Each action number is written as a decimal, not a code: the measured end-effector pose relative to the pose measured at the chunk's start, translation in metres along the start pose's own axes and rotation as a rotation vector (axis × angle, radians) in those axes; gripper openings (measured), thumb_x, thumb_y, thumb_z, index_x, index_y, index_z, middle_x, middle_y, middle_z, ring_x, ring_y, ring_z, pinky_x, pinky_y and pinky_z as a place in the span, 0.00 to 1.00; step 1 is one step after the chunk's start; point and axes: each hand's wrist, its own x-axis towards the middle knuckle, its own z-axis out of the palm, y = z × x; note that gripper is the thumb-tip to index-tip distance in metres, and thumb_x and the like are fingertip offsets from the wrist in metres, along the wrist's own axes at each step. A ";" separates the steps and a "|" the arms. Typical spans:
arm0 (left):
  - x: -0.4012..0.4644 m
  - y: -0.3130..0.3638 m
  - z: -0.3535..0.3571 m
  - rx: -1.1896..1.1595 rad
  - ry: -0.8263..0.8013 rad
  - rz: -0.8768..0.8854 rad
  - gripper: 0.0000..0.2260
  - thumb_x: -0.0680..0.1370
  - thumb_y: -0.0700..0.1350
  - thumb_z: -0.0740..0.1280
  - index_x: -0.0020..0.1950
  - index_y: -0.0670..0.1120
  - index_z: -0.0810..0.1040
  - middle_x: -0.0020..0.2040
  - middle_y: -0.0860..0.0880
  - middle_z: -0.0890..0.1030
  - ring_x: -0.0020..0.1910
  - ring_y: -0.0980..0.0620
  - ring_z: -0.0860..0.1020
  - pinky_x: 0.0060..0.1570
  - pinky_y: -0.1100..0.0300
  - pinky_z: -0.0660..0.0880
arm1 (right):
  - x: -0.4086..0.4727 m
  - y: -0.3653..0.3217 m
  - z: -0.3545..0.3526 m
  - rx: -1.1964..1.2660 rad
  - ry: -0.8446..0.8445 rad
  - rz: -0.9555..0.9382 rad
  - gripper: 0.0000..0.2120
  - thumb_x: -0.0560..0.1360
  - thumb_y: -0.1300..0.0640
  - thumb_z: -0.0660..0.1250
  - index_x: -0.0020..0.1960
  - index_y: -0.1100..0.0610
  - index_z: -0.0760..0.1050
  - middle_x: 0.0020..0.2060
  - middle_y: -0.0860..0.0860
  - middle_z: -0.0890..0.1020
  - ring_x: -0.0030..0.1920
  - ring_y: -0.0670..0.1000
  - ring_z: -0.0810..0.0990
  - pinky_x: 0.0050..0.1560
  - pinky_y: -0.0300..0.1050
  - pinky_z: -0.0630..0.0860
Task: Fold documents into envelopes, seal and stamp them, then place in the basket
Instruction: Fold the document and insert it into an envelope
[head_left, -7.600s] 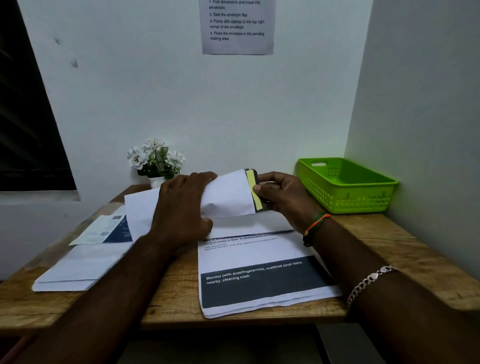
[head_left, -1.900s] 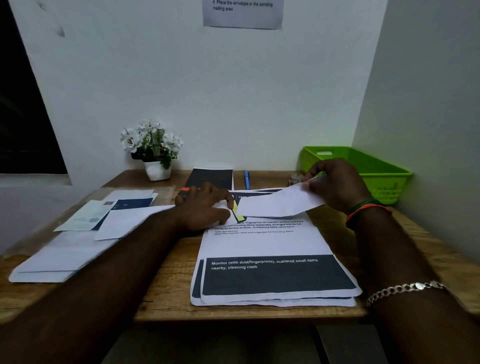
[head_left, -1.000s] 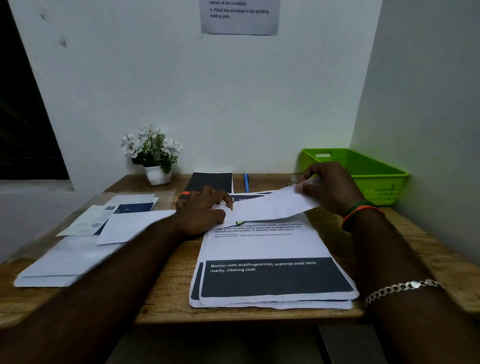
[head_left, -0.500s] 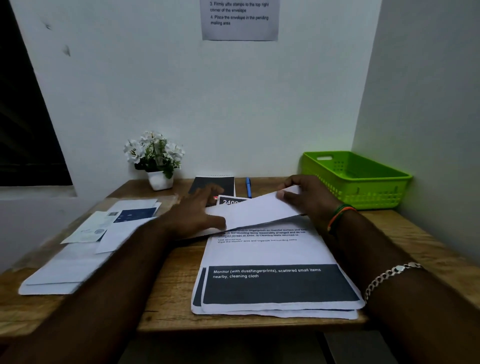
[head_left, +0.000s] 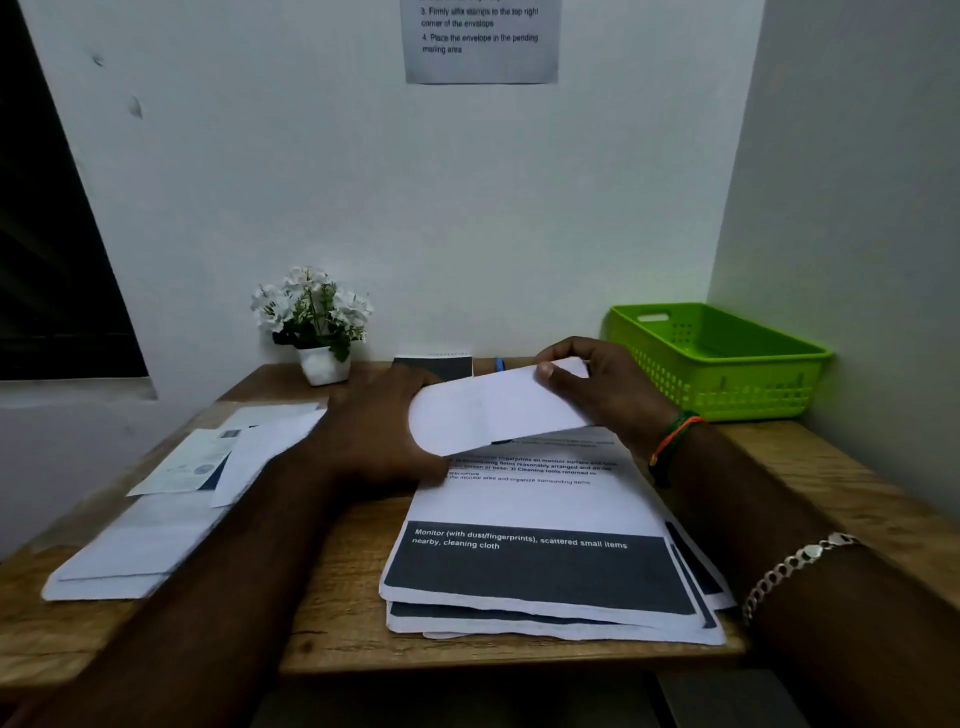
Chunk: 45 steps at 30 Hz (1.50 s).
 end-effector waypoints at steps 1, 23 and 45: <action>0.000 0.000 0.000 -0.006 0.020 0.008 0.38 0.54 0.63 0.75 0.63 0.67 0.68 0.56 0.65 0.72 0.61 0.56 0.71 0.62 0.50 0.70 | -0.001 -0.002 0.000 0.004 -0.024 0.023 0.09 0.78 0.52 0.72 0.54 0.56 0.83 0.44 0.47 0.84 0.41 0.42 0.79 0.38 0.37 0.74; 0.005 0.011 0.006 0.215 0.126 0.041 0.48 0.56 0.70 0.65 0.76 0.61 0.61 0.61 0.56 0.68 0.63 0.49 0.67 0.61 0.47 0.64 | -0.010 -0.009 0.003 0.157 0.163 0.201 0.05 0.75 0.65 0.71 0.42 0.64 0.78 0.32 0.61 0.81 0.31 0.55 0.76 0.32 0.42 0.71; 0.011 0.032 0.021 0.342 0.193 0.138 0.53 0.62 0.76 0.60 0.83 0.55 0.50 0.68 0.53 0.67 0.63 0.48 0.67 0.59 0.47 0.65 | -0.018 -0.027 0.020 0.368 -0.109 0.295 0.04 0.77 0.56 0.71 0.51 0.54 0.78 0.39 0.53 0.81 0.33 0.48 0.79 0.32 0.41 0.76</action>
